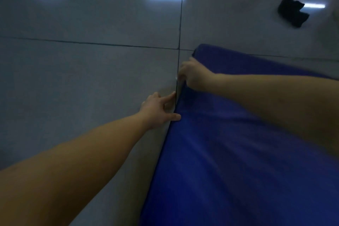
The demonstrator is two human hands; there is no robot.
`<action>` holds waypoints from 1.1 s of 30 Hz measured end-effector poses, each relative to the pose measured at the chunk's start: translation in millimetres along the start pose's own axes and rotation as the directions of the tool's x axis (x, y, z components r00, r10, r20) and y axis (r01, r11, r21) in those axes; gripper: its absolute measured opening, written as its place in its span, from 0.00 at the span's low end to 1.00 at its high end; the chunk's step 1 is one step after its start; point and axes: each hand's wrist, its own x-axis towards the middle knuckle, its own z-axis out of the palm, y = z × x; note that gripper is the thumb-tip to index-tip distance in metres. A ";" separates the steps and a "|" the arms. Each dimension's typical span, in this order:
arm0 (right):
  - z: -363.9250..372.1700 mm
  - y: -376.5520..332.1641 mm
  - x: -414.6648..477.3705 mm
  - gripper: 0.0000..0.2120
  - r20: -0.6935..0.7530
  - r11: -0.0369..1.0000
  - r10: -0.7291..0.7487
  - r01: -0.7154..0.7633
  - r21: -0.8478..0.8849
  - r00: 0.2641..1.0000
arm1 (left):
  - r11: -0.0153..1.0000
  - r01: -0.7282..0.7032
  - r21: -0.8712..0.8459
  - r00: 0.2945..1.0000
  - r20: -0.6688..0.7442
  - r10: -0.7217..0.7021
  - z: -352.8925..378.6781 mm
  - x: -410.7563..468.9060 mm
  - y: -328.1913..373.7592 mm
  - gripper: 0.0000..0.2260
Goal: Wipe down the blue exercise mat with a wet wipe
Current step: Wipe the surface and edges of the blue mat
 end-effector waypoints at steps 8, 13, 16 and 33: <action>-12.2 6.5 -5.2 0.15 -0.153 0.985 0.147 -0.130 0.116 0.977 | 1.000 0.002 -0.021 1.000 -0.008 -0.002 -2.3 -0.9 -0.6 0.42; 6.5 -31.2 -42.6 0.15 0.038 0.964 -0.128 0.116 0.240 0.991 | 0.999 0.005 -0.042 1.000 0.015 -0.005 -1.0 0.7 -0.1 0.40; -3.1 -24.3 -32.0 0.12 -0.016 0.986 -0.057 0.059 0.158 0.998 | 0.997 0.016 -0.078 1.000 0.009 -0.016 -0.8 3.4 -2.7 0.41; 6.8 -98.1 -79.2 0.08 0.008 0.972 0.028 -0.029 0.233 1.000 | 0.964 0.012 -0.264 1.000 0.029 -0.004 -11.3 -29.8 -2.0 0.38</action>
